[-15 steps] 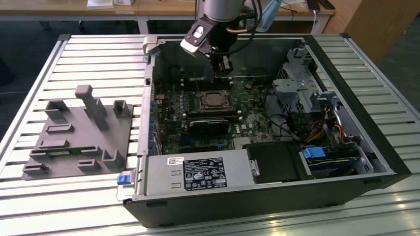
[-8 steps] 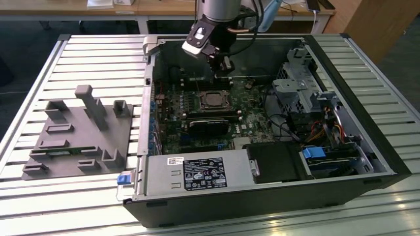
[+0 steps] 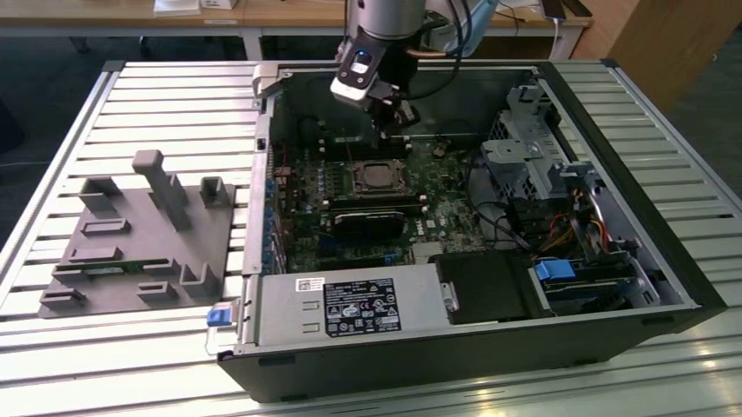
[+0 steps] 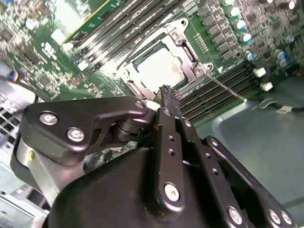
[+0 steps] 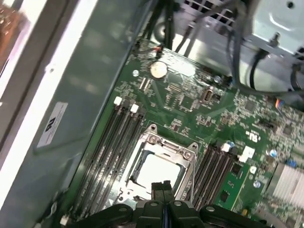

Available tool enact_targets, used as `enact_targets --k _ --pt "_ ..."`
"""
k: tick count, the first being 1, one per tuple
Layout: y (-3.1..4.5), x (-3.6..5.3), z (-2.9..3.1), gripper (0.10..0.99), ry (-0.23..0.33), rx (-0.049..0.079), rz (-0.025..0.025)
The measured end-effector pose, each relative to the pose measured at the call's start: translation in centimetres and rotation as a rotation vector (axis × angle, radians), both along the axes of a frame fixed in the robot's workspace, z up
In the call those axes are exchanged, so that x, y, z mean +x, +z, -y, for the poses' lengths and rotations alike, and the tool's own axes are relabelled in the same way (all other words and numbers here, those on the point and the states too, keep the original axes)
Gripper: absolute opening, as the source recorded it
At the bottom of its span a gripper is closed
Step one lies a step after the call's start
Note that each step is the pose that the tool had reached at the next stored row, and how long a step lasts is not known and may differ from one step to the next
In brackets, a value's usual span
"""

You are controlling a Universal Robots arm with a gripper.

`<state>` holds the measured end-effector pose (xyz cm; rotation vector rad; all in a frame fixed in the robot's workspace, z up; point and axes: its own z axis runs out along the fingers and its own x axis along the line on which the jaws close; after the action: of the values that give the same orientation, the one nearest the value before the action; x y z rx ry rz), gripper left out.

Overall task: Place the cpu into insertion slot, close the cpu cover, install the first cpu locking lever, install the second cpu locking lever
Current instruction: 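Install the first cpu locking lever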

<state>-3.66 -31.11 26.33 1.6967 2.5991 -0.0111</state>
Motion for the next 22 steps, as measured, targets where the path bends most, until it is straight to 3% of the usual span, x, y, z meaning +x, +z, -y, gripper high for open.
enact_targets --k 10,22 --pt "-0.04 0.00 0.00 0.106 0.166 0.000 0.0000" --pt "-0.04 -0.01 0.01 0.106 0.301 0.000 0.0000"
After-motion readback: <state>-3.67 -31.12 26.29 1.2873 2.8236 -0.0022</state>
